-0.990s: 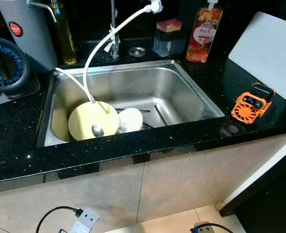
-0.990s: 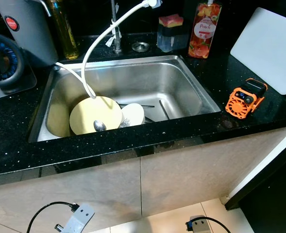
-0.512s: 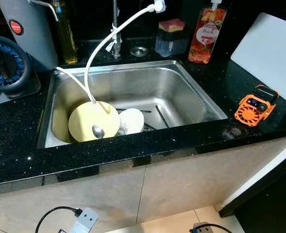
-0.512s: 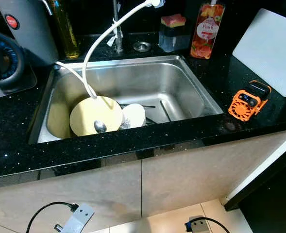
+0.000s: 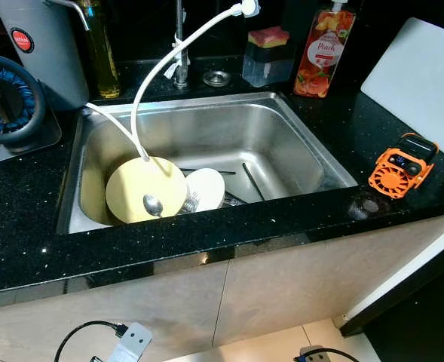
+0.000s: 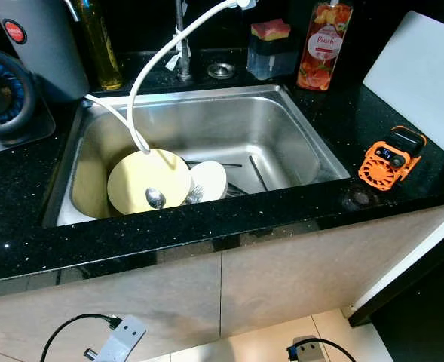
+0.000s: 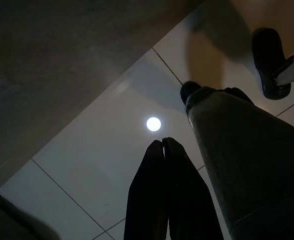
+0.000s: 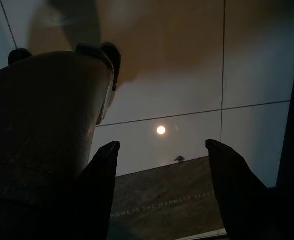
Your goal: Kitchen organization
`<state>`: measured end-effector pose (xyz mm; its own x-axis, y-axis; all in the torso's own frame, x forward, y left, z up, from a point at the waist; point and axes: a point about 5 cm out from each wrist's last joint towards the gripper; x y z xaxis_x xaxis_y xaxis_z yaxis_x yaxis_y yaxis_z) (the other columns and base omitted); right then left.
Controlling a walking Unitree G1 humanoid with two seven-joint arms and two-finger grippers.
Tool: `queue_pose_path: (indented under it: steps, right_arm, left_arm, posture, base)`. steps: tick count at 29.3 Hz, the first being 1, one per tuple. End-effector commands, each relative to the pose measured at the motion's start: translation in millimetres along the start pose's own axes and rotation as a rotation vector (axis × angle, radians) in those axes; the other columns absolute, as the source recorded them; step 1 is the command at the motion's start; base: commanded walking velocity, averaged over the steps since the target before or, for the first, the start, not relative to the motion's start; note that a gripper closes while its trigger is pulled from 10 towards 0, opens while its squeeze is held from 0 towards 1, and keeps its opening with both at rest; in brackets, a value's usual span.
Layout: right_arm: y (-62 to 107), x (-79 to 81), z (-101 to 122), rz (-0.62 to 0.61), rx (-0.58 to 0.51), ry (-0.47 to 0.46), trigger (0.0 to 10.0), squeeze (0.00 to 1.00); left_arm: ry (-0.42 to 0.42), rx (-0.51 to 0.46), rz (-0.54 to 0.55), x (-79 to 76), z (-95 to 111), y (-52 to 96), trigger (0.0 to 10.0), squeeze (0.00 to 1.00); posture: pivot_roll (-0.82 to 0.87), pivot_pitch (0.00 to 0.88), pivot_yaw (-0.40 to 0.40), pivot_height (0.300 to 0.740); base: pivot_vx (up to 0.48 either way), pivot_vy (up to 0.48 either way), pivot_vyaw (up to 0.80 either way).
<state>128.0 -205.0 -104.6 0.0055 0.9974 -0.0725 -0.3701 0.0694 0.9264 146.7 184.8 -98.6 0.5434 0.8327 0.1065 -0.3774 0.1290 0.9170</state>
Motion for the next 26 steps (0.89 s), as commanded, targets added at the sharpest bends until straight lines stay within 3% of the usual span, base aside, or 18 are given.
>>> queue_pose_path:
  steps: [1, 26]
  right_arm:
    - [0.1, 4.0, -6.7, 0.013, 0.026, 0.004, 10.0, 0.00]
    - [0.3, 1.4, -6.4, 0.010, 0.027, 0.013, 10.0, 0.00]
  left_arm:
    - [0.018, 0.170, -0.115, -40.1, -44.6, 3.2, 10.0, 0.00]
    - [0.027, 0.170, -0.124, -43.2, -43.9, 2.8, 10.0, 0.00]
  posture:
    - [0.13, 0.071, -0.069, 0.740]
    - [0.13, 0.071, -0.080, 0.740]
  base:
    - [0.000, 0.000, 0.00]
    - [0.000, 0.000, 0.00]
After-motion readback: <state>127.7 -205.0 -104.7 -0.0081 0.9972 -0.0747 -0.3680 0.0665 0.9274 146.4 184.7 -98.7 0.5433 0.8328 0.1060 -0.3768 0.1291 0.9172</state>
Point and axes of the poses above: a point about 5 cm out from each wrist's last joint towards the gripper, its own y axis pointing back from the gripper into the wrist, its own z axis along the axis of the wrist's last joint, x = y × z, and after that the axes turned 6 degrees about -y, right-handed
